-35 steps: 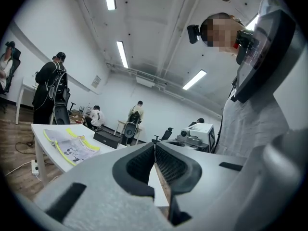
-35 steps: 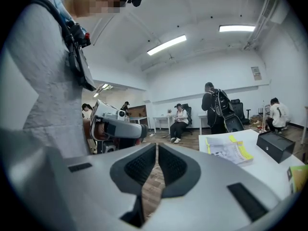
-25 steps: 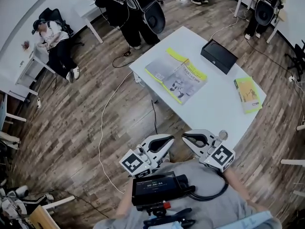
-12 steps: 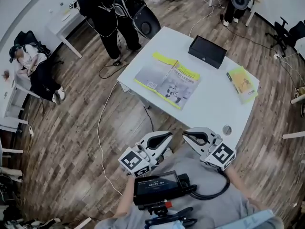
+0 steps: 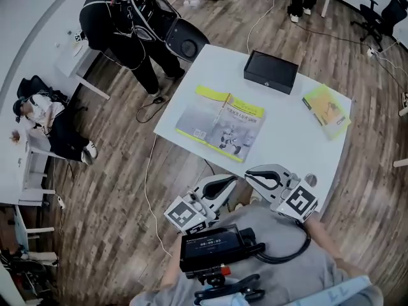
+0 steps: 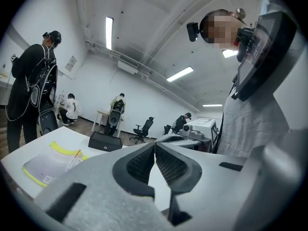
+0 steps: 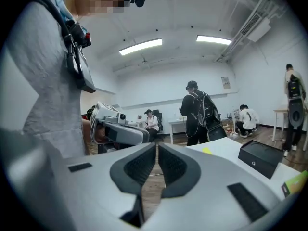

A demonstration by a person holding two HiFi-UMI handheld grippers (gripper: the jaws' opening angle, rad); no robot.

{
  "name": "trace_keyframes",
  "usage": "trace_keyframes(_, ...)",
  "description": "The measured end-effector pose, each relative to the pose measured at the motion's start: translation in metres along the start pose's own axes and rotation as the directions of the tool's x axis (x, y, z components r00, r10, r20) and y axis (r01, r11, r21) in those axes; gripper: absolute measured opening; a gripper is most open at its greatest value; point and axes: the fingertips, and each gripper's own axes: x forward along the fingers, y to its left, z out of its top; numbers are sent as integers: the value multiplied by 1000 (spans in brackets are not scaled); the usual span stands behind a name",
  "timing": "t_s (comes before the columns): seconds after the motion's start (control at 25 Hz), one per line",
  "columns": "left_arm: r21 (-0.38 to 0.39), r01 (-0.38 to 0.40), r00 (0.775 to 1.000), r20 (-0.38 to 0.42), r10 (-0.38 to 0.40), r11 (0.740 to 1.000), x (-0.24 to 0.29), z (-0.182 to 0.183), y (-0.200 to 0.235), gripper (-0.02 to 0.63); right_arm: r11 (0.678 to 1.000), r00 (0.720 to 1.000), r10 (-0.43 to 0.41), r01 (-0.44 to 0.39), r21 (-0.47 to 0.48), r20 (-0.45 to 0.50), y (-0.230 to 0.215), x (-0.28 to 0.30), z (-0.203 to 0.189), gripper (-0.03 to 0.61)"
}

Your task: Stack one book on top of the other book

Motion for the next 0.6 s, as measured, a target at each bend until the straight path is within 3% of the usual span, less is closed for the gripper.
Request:
trace_keyframes(0.2, 36, 20, 1000, -13, -20, 999, 30, 14, 19, 20, 999, 999, -36, 35, 20, 21, -38, -6, 1, 34)
trace_keyframes(0.4, 9, 47, 997, -55, -46, 999, 42, 11, 39, 20, 998, 998, -59, 58, 39, 29, -56, -1, 6, 34)
trace_keyframes(0.6, 1, 66, 997, -27, -66, 998, 47, 28, 66, 20, 995, 995, -103, 102, -18, -16, -79, 15, 14, 34)
